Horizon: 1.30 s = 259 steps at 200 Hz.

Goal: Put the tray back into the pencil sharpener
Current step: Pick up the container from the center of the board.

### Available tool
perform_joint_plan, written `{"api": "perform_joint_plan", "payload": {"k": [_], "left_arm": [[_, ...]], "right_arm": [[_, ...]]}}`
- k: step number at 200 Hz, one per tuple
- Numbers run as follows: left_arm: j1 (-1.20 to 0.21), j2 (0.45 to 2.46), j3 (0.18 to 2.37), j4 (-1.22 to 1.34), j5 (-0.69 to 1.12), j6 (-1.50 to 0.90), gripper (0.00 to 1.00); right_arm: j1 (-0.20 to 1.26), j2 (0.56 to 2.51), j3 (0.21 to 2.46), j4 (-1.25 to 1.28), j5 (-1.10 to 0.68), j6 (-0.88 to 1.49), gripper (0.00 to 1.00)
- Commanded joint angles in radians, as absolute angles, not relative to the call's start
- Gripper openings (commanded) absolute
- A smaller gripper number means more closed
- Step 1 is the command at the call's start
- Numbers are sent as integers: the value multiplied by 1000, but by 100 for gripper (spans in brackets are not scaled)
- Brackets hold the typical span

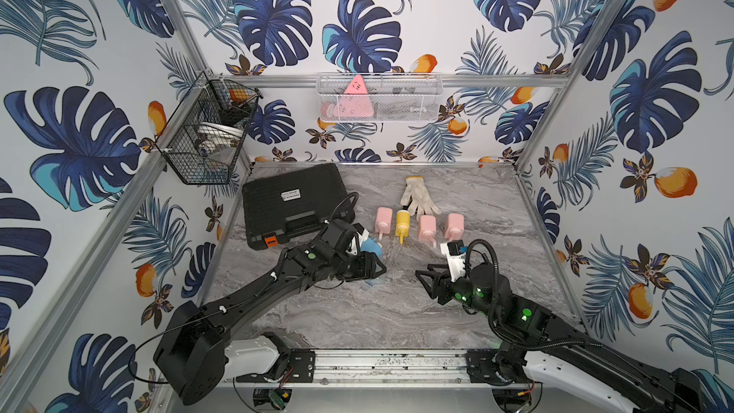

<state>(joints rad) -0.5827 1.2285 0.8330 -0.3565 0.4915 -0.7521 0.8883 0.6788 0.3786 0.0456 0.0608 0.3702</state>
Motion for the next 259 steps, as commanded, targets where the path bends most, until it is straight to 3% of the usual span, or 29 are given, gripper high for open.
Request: {"api": "perform_joint_plan", "payload": {"k": [1, 24, 52, 127, 259], "left_arm": [[-552, 1200, 814, -244, 655, -843, 56], [-535, 1181, 811, -201, 715, -879, 56], [-528, 1173, 812, -169, 765, -905, 56], [-526, 1161, 808, -135, 821, -933, 56], [-528, 1161, 817, -128, 839, -945, 56]], "right_arm": [[888, 709, 288, 451, 5, 181, 55], [888, 785, 222, 672, -14, 42, 54], [887, 900, 241, 752, -70, -70, 54], [887, 1200, 267, 1106, -222, -113, 48], [885, 1276, 318, 1145, -262, -132, 20]]}}
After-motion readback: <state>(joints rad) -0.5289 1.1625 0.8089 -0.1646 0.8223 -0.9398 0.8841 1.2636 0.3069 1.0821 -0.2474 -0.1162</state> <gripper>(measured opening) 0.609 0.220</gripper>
